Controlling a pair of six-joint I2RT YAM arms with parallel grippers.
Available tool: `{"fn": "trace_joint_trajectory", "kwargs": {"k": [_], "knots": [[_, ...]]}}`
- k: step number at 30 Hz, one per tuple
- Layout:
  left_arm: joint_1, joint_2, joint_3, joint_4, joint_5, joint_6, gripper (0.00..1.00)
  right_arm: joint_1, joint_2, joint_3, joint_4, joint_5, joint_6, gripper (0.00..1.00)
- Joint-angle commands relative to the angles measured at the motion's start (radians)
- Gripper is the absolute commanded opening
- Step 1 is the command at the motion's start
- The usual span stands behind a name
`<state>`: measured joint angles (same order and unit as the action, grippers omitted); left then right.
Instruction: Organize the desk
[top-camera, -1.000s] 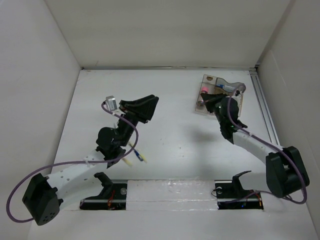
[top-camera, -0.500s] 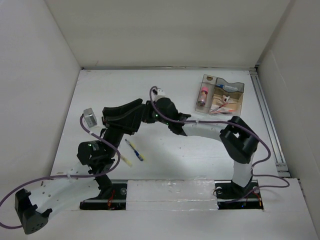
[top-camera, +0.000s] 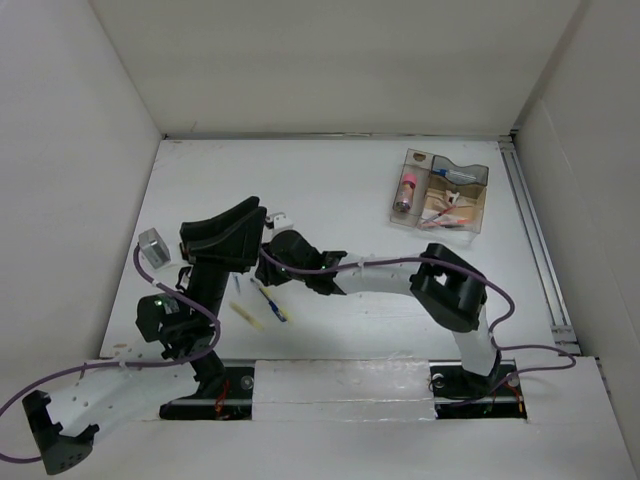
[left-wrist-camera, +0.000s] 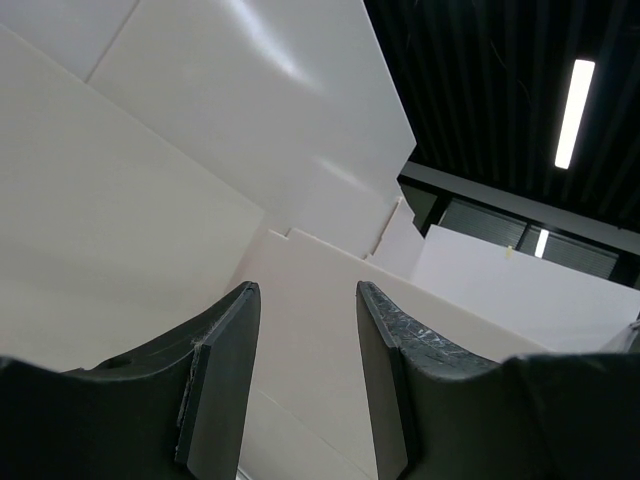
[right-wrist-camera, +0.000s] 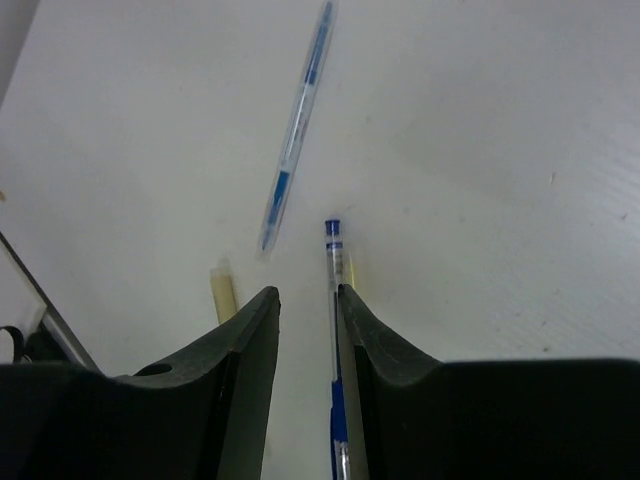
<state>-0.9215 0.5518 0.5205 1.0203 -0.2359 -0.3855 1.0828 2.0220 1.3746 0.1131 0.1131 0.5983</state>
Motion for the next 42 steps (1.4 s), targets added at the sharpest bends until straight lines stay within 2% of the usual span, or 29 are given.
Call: {"fn": "trace_joint_trajectory", "kwargs": {"k": [1, 11, 24, 33, 42], "knots": [[-0.004, 0.0, 0.018, 0.037, -0.003, 0.022, 0.39, 0.057, 0.014, -0.02, -0.038, 0.123, -0.029, 0.35], [-0.004, 0.034, 0.024, 0.04, 0.004, 0.011, 0.39, 0.118, -0.023, -0.14, -0.009, 0.171, -0.005, 0.34], [-0.004, 0.046, 0.023, 0.047, 0.004, 0.01, 0.39, 0.127, -0.014, -0.126, -0.049, 0.217, -0.008, 0.3], [-0.004, 0.043, 0.026, 0.04, -0.005, 0.019, 0.39, 0.157, -0.051, -0.174, -0.039, 0.235, -0.014, 0.34], [-0.004, 0.03, 0.012, 0.047, -0.013, 0.016, 0.39, 0.175, -0.023, -0.17, -0.078, 0.26, -0.022, 0.35]]}}
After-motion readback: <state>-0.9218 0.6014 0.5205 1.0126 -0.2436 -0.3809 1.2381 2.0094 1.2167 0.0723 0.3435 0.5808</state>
